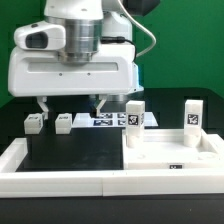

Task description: Assemble square table

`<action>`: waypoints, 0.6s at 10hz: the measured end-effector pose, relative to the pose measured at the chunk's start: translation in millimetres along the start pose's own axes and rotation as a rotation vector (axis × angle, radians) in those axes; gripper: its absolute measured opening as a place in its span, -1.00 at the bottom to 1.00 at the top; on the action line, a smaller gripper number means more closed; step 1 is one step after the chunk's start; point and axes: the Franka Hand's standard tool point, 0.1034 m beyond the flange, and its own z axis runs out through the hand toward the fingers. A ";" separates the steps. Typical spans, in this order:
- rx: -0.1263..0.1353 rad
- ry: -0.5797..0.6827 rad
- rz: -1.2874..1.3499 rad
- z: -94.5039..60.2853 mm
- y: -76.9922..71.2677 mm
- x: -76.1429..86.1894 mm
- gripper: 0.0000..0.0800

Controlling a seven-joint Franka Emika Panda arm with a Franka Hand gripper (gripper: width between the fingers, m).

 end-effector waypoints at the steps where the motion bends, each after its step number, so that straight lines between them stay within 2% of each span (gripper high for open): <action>1: -0.004 0.004 0.010 3.8 0.8 -2.5 0.62; 6: -0.004 -0.005 0.020 7.6 26.4 -15.9 0.62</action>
Offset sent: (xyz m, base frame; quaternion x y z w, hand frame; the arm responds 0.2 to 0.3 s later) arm 0.0000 -0.0200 0.0000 0.0000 0.0000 0.0000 1.0000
